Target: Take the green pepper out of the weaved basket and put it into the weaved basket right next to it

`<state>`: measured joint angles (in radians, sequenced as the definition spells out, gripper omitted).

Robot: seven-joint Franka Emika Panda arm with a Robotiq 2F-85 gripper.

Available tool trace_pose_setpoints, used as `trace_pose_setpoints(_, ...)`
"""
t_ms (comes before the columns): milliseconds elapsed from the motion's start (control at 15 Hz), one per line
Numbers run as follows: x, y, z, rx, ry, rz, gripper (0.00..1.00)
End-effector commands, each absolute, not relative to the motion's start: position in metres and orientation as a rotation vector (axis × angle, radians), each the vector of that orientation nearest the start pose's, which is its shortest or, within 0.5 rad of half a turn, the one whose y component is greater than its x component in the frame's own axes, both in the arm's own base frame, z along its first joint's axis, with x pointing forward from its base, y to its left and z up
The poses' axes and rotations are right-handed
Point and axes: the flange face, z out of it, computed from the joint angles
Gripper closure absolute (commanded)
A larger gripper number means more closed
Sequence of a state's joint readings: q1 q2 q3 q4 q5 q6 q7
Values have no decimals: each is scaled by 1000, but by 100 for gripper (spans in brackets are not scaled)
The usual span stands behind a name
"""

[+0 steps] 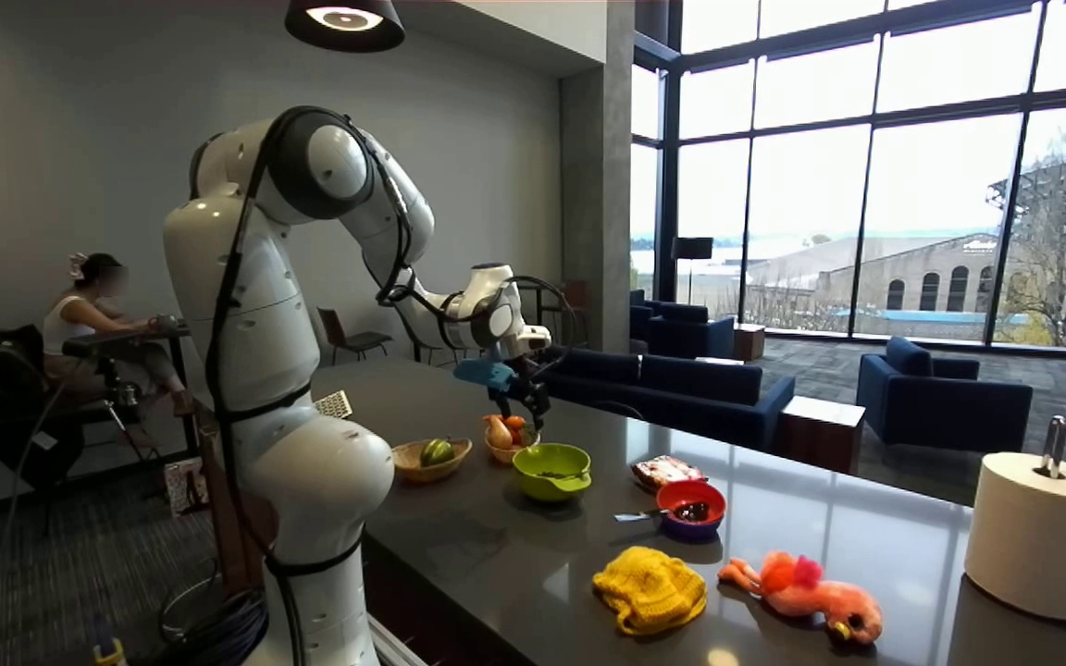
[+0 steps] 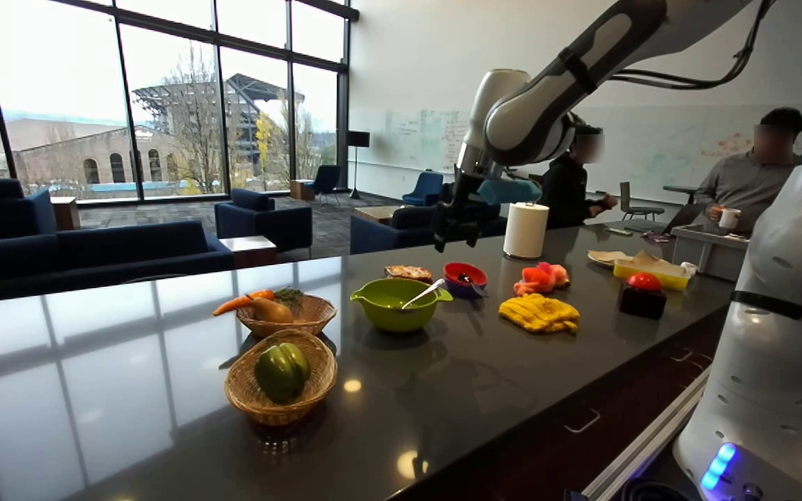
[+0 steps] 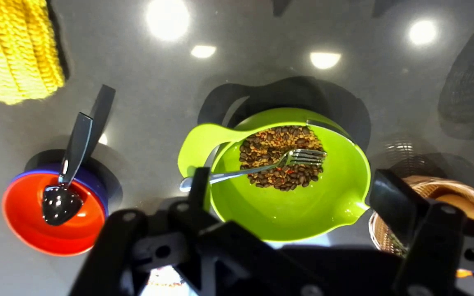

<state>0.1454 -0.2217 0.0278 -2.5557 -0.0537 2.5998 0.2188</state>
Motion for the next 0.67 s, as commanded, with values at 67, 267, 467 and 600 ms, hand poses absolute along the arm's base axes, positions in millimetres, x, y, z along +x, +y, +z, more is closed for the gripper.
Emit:
trace_pose_setpoints(67,419,73,384,-3109,-24,-385,0)
trace_pose_setpoints(267,429,77,381,-3118,-17,-379,0)
trace_pose_setpoints(467,424,76,384,-3118,-18,-383,0)
trace_pose_setpoints(600,424,76,383,-3118,-18,-382,0)
